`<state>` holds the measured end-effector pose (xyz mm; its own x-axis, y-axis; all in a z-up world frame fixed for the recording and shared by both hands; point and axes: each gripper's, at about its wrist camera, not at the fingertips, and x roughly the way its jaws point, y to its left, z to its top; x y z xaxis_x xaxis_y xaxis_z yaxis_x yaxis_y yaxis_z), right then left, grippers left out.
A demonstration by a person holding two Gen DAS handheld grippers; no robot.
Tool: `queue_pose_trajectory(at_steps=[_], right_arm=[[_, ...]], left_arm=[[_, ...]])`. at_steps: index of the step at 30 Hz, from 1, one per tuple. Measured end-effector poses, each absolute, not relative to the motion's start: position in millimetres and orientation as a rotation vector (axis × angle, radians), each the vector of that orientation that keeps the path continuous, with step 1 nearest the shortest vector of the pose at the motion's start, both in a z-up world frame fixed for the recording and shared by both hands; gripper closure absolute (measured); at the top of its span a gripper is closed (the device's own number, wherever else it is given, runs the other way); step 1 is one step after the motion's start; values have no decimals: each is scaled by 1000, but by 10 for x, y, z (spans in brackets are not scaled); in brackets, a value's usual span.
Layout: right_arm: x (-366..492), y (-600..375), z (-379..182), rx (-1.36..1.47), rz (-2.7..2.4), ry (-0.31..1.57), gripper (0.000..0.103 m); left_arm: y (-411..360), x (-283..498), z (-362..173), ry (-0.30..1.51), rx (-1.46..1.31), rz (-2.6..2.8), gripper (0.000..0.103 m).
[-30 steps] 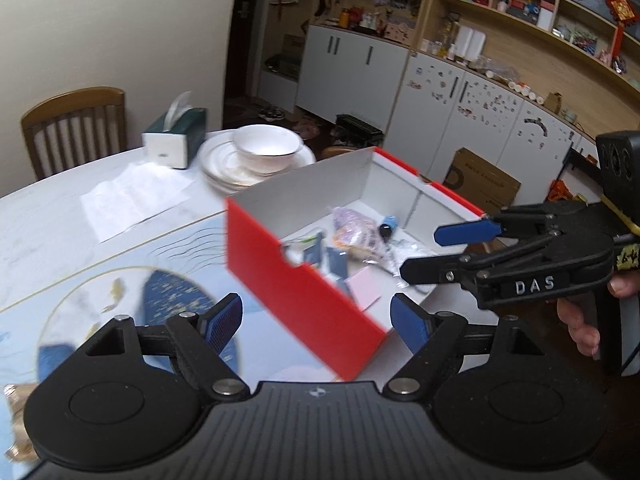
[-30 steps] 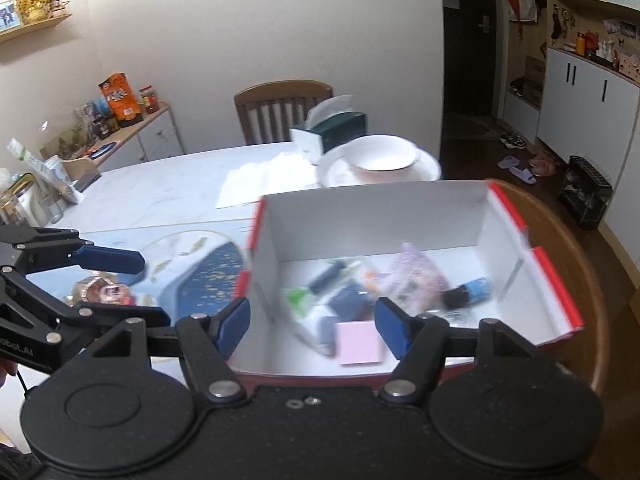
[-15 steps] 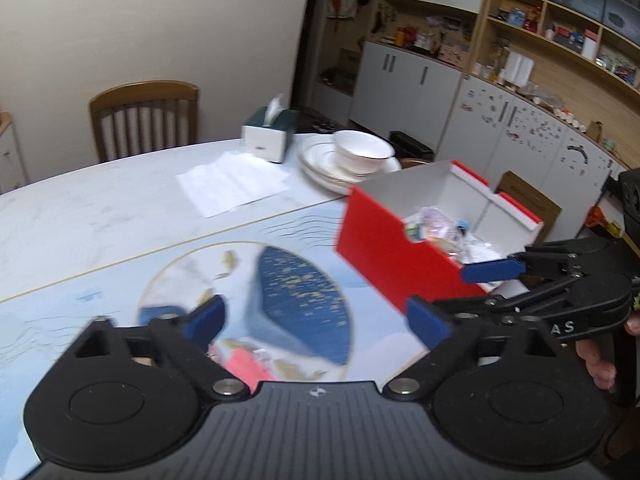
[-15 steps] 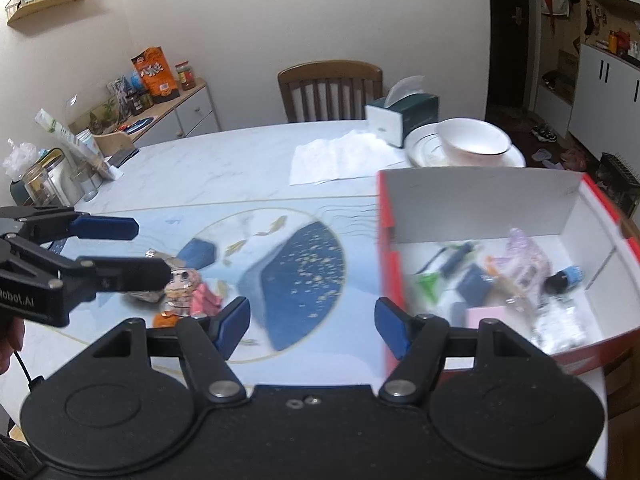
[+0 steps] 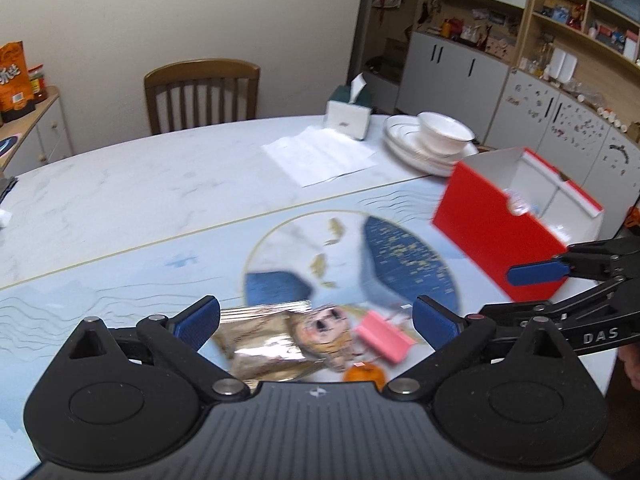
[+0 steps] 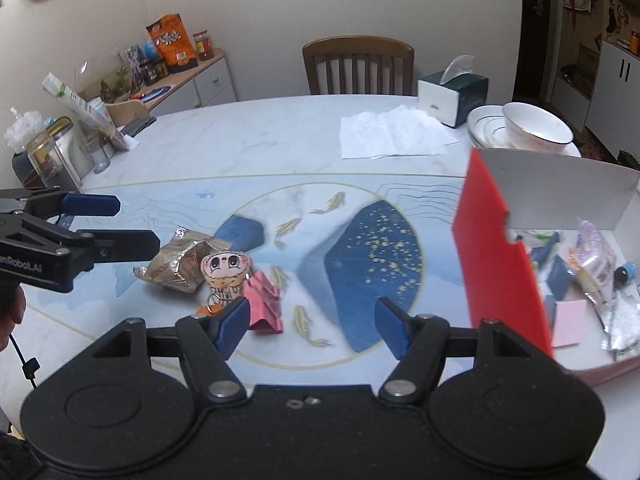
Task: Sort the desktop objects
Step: 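Withdraw both tools from the box back to the item pile, then grasp the gold foil snack pack with the left tool while the right tool grasps the pink binder clip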
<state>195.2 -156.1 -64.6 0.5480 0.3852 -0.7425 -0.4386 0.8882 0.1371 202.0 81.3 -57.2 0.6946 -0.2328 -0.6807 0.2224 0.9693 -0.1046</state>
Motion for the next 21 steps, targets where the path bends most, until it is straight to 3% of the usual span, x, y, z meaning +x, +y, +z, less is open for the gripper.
queue_pose_trajectory(at_steps=[21], right_arm=[[2217, -997, -1150, -162, 497, 946, 35]], left_arm=[[1027, 2378, -1100, 906, 40, -208, 0]])
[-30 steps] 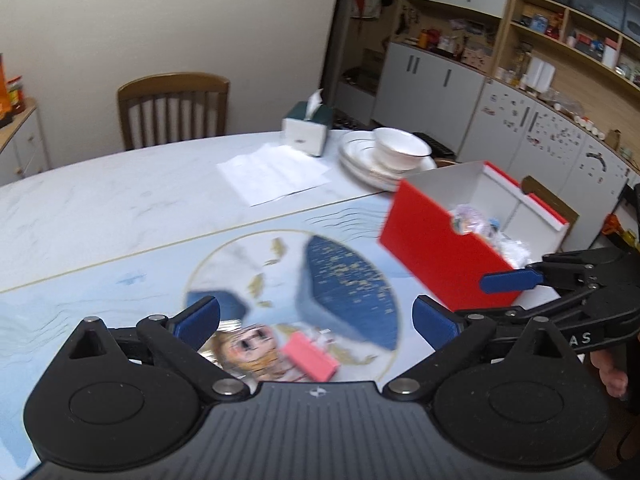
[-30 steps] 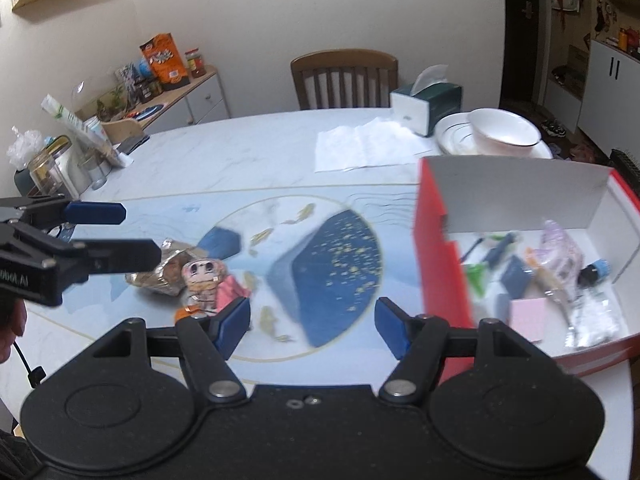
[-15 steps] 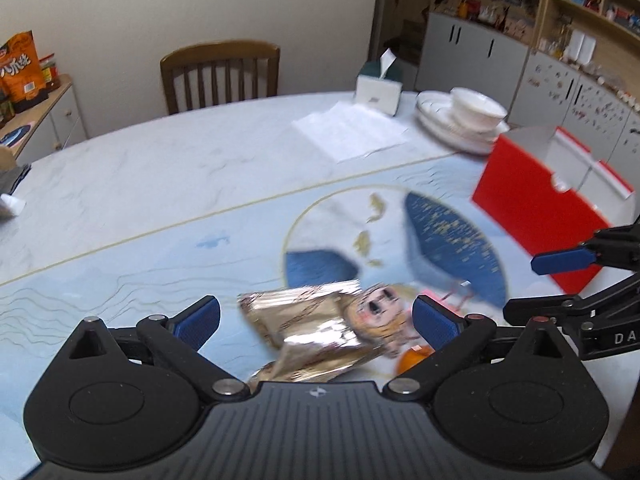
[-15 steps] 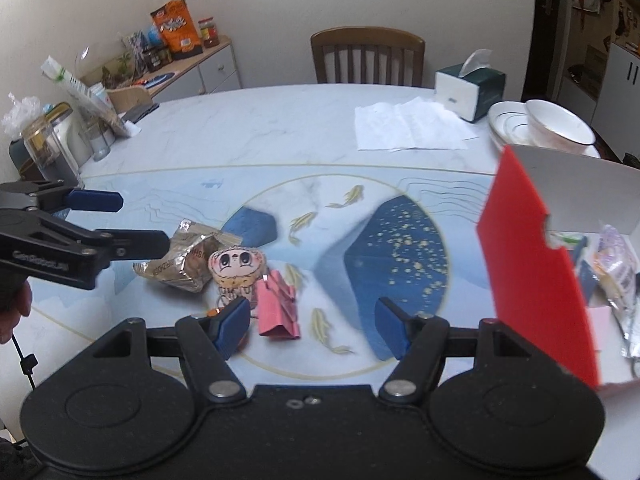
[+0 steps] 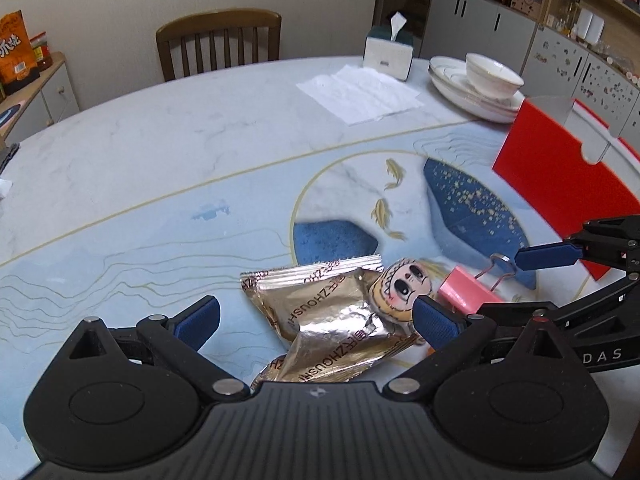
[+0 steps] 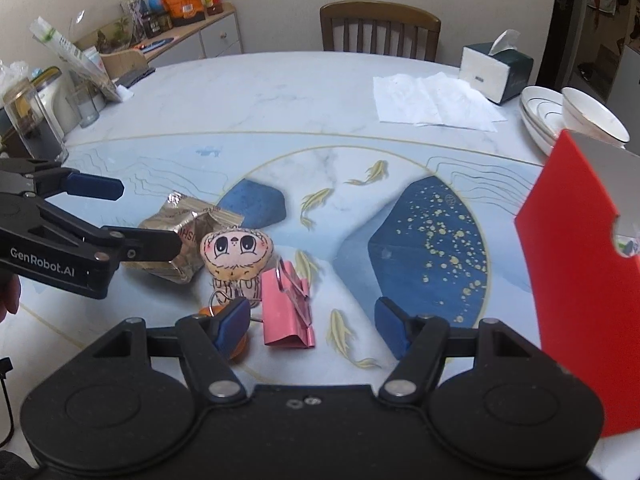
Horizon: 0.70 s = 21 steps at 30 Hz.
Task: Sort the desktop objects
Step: 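Grasp the gold foil snack pack with the left tool while the right tool grasps the pink binder clip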
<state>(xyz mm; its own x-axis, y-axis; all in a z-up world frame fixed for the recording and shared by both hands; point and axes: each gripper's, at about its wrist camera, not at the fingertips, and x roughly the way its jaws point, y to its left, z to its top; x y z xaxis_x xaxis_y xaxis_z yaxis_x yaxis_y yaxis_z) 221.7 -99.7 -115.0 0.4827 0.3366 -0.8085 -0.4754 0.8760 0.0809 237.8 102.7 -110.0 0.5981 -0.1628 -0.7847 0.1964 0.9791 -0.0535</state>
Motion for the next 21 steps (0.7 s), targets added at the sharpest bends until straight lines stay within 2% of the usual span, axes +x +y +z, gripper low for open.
queue_pose_trajectory(at_steps=[9, 15, 17, 19, 21], right_arm=[[2337, -995, -1260, -131, 502, 982, 38], [2391, -994, -1294, -99, 518, 993, 45], [2401, -997, -1299, -86, 528, 993, 50], [2413, -992, -1301, -74, 537, 997, 57], [2421, -985, -1300, -65, 542, 1001, 58]], left_arm=[[1085, 2492, -1244, 958, -3, -214, 0], [1163, 2519, -1291, 983, -64, -229, 2], [1181, 2520, -1300, 987, -85, -239, 6], [1190, 2520, -1309, 996, -106, -251, 15], [1191, 2516, -1313, 1001, -125, -264, 26]])
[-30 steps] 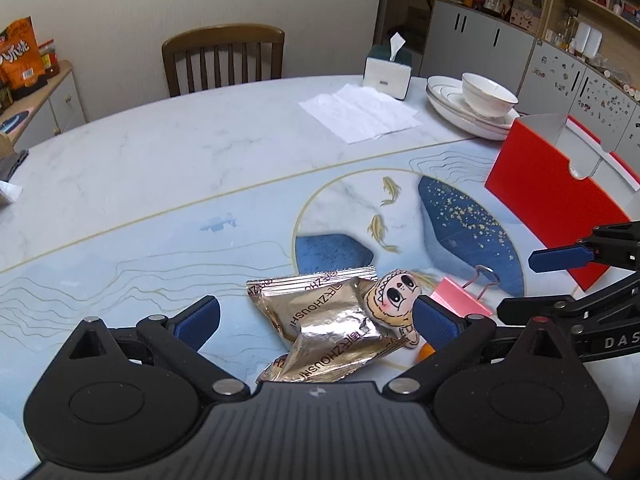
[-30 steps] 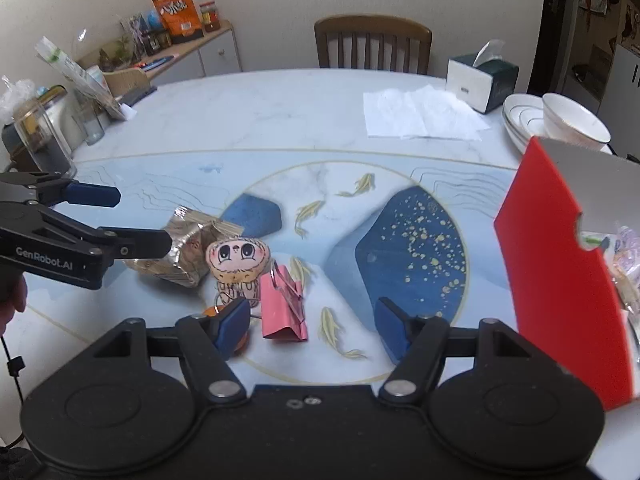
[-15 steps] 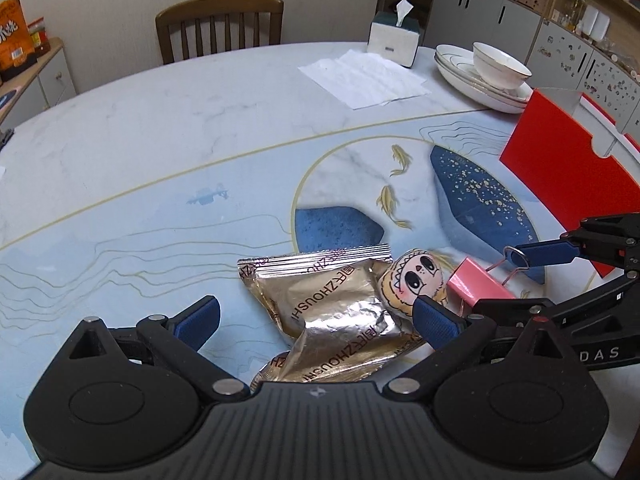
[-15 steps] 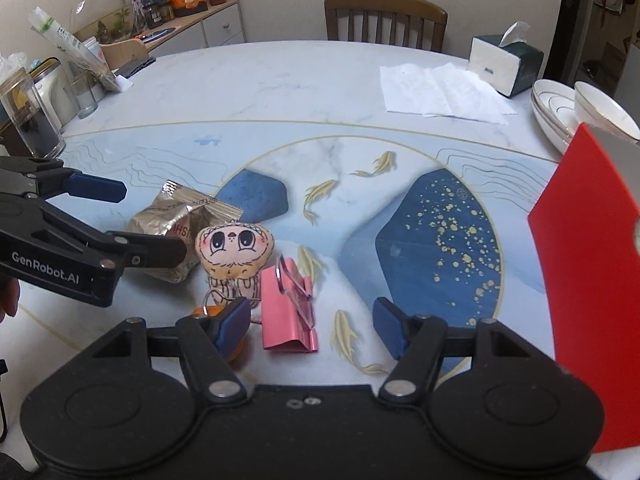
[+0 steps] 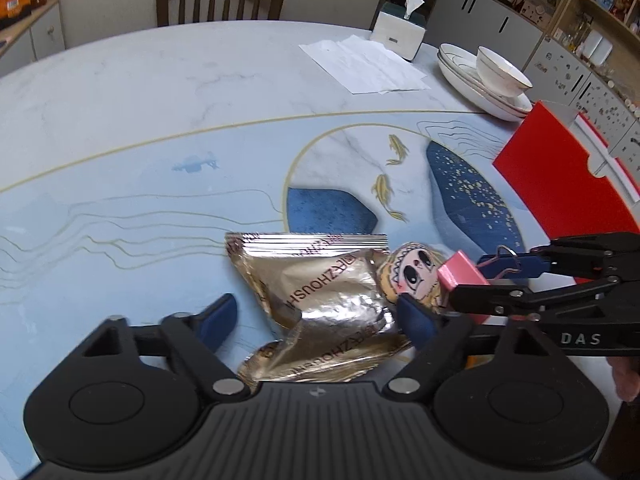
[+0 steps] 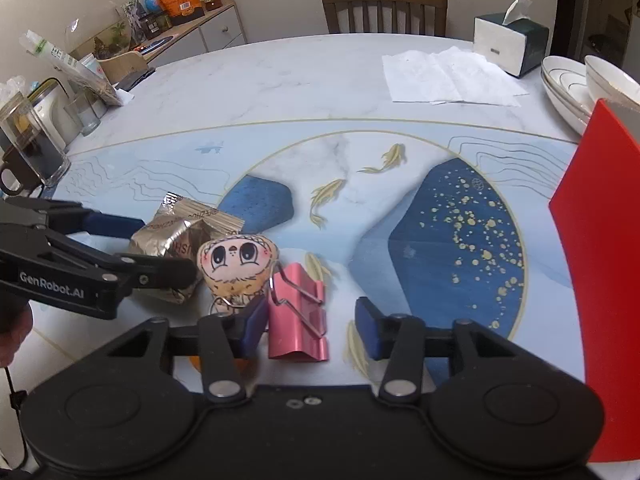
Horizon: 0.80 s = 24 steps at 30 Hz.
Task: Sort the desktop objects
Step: 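Grasp the gold foil snack pack with the left tool while the right tool grasps the pink binder clip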
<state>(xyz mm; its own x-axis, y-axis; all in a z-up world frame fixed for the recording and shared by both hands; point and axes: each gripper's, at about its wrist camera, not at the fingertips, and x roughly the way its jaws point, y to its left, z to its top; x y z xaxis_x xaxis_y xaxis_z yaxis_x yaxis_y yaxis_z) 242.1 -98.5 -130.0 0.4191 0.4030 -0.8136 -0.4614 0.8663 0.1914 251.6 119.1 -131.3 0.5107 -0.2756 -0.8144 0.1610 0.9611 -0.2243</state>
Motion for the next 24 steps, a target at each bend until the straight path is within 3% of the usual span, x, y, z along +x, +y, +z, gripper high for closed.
queue_pose_trajectory(at_steps=[3, 5, 6, 14, 16, 24], right_arm=[[2422, -968, -1290, -66, 545, 1003, 62], [2423, -963, -1280, -66, 549, 1003, 77], [2425, -960, -1275, -67, 547, 1003, 79], [2395, -1007, -1245, -93, 506, 980, 81], [2380, -1038, -1227, -92, 498, 974, 81], [2279, -1230, -1157, -63, 459, 962, 81]], left_arm=[[1190, 2501, -1305, 1006, -150, -275, 34], [1190, 2486, -1296, 1009, -153, -270, 36], [1192, 2480, -1290, 1010, -157, -271, 37], [1227, 2409, -1253, 1008, -178, -254, 47], [1239, 2378, -1234, 1004, -183, -245, 57], [1251, 2249, -1102, 957, -161, -192, 59]])
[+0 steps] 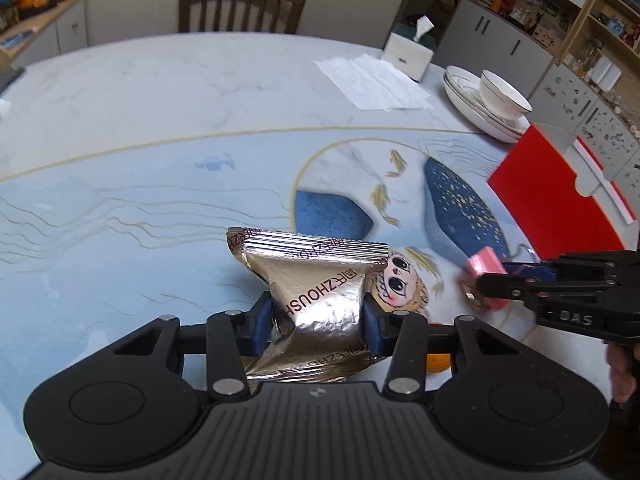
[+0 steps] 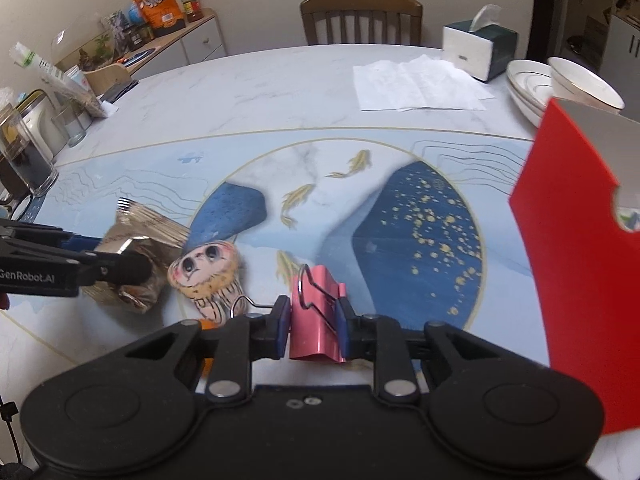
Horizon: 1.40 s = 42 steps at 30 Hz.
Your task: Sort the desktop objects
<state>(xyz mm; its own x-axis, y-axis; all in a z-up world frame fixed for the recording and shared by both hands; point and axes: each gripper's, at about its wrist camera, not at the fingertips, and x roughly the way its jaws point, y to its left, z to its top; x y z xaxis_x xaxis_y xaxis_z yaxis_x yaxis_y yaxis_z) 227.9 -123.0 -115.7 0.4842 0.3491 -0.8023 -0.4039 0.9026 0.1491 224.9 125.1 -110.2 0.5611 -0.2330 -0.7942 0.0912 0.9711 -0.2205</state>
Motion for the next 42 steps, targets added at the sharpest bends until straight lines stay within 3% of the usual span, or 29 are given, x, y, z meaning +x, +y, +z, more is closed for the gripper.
queue_pose_trajectory(at_steps=[23, 42], right_arm=[[1892, -1830, -582, 46, 369, 843, 81], [1867, -2721, -208, 116, 271, 724, 81]], left_arm=[[813, 1964, -538, 852, -167, -291, 59], [-180, 2126, -272, 817, -111, -413, 59]])
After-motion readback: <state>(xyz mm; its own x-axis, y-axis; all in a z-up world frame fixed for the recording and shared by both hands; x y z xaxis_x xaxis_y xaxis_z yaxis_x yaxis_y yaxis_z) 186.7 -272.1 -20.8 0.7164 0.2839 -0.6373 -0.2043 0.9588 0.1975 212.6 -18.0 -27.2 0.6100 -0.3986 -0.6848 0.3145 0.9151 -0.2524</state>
